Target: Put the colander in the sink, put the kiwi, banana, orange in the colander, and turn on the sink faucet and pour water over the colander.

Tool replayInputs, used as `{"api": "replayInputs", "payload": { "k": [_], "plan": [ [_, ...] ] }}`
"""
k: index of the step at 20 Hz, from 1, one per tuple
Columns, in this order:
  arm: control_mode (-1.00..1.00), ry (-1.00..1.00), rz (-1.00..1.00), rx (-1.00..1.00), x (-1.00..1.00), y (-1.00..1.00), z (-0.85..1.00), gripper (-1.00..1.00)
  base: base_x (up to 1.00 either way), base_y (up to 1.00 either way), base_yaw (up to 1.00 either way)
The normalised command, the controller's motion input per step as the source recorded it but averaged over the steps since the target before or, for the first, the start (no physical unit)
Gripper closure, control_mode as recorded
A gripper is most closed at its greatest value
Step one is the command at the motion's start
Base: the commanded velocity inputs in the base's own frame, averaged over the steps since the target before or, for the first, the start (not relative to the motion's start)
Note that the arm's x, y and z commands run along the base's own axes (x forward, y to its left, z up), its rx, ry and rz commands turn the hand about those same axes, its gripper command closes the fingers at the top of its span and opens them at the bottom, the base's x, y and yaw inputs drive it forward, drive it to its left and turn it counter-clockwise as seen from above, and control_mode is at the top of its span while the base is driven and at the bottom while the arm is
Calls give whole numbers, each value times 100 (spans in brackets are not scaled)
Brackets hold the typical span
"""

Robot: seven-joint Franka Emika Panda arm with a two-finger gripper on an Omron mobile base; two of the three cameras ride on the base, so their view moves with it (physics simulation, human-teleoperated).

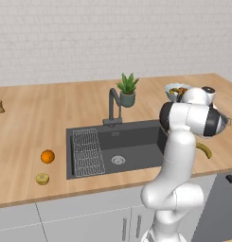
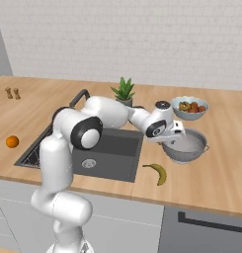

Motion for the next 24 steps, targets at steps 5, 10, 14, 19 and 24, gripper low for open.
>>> {"api": "replayInputs", "payload": {
  "k": [5,10,14,19,24],
  "plan": [
    [-100,0,8,-1,-11,39,-11,100,0,0,0],
    [-100,0,11,0,-13,72,3,100,0,0,0],
    [-100,0,18,0,-16,81,33,100,0,0,0],
    [-100,0,24,0,-13,89,40,100,0,0,0],
    [-100,0,27,0,-38,85,29,100,0,0,0]
  ]
}}
